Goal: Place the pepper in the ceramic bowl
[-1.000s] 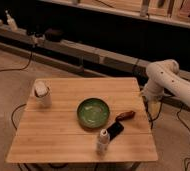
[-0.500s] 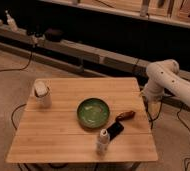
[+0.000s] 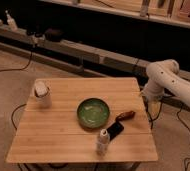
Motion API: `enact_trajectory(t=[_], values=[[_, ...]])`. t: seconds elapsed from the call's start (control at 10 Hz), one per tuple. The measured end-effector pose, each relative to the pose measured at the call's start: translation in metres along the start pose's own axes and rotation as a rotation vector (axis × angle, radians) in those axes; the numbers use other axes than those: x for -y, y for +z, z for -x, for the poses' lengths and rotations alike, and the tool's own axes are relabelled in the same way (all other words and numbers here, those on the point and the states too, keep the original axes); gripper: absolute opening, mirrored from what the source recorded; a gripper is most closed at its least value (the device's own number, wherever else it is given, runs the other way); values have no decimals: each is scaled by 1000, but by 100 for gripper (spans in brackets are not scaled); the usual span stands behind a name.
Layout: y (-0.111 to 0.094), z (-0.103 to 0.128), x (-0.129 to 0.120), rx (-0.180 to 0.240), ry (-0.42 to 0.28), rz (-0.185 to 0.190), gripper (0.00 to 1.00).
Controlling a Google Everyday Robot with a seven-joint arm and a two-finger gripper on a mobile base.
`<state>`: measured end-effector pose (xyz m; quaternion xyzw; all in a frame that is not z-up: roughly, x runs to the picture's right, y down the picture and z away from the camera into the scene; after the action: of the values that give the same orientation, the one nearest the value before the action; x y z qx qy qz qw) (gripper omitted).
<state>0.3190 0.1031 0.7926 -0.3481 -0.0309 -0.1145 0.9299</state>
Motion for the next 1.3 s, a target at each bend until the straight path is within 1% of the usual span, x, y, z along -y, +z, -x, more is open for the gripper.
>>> enact_trajectory(t=[0.9, 1.0, 1.1, 1.3], values=[[1, 1, 0, -1, -6, 1, 80], [2, 3, 2, 5, -17, -8, 80], [7, 11, 7, 26, -53, -34, 80], [29, 40, 18, 95, -165, -105, 80]])
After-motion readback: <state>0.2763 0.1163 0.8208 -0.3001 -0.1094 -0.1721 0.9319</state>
